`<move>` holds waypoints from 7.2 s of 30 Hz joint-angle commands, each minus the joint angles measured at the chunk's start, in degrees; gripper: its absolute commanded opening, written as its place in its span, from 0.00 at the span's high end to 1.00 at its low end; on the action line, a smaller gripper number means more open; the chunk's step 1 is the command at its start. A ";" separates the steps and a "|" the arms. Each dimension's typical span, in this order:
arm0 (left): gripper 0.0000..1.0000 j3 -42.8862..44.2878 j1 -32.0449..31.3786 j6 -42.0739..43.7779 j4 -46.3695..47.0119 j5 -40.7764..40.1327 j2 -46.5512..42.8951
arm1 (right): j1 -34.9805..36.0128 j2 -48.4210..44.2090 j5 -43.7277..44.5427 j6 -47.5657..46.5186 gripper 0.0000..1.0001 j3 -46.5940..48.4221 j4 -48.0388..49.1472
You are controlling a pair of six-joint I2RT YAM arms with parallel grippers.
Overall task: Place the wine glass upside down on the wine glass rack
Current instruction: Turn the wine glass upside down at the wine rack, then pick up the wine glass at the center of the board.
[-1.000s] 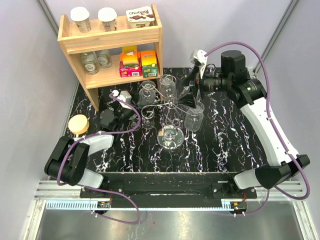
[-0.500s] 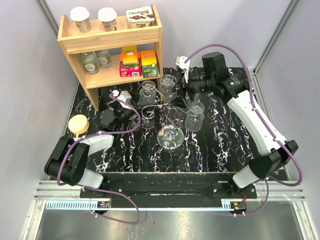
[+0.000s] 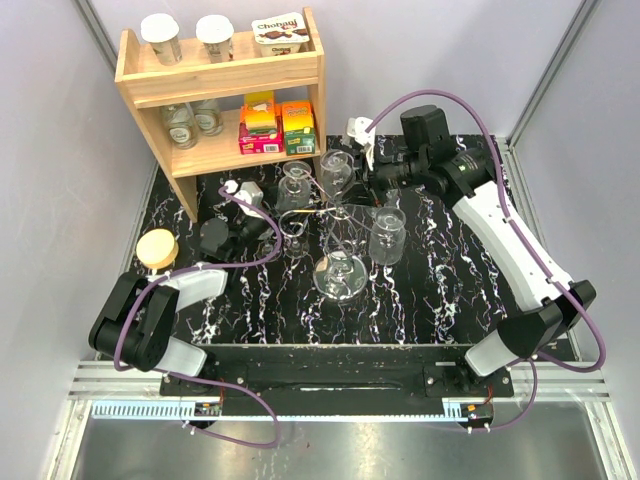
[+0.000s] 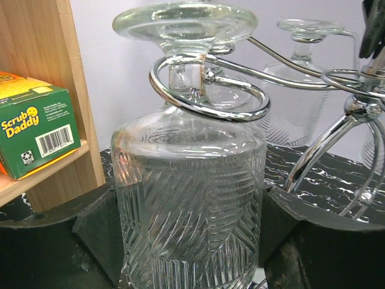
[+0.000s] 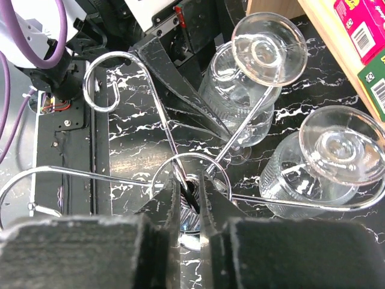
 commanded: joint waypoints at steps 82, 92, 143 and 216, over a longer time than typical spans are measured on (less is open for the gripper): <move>0.02 -9.45 -9.13 16.79 19.85 -16.24 -3.84 | -0.20 -8.68 7.36 3.52 1.00 -8.96 6.86; 0.01 -11.46 -9.13 20.64 11.43 -17.20 -12.87 | -0.20 -8.77 7.54 3.17 1.00 -9.14 6.77; 0.14 53.74 17.50 106.43 -151.54 11.89 -2.44 | -0.20 -14.40 11.94 1.23 0.25 -5.97 2.20; 1.00 42.32 30.50 69.66 -123.27 27.44 -23.77 | -0.20 -12.55 10.97 6.84 0.15 6.06 2.55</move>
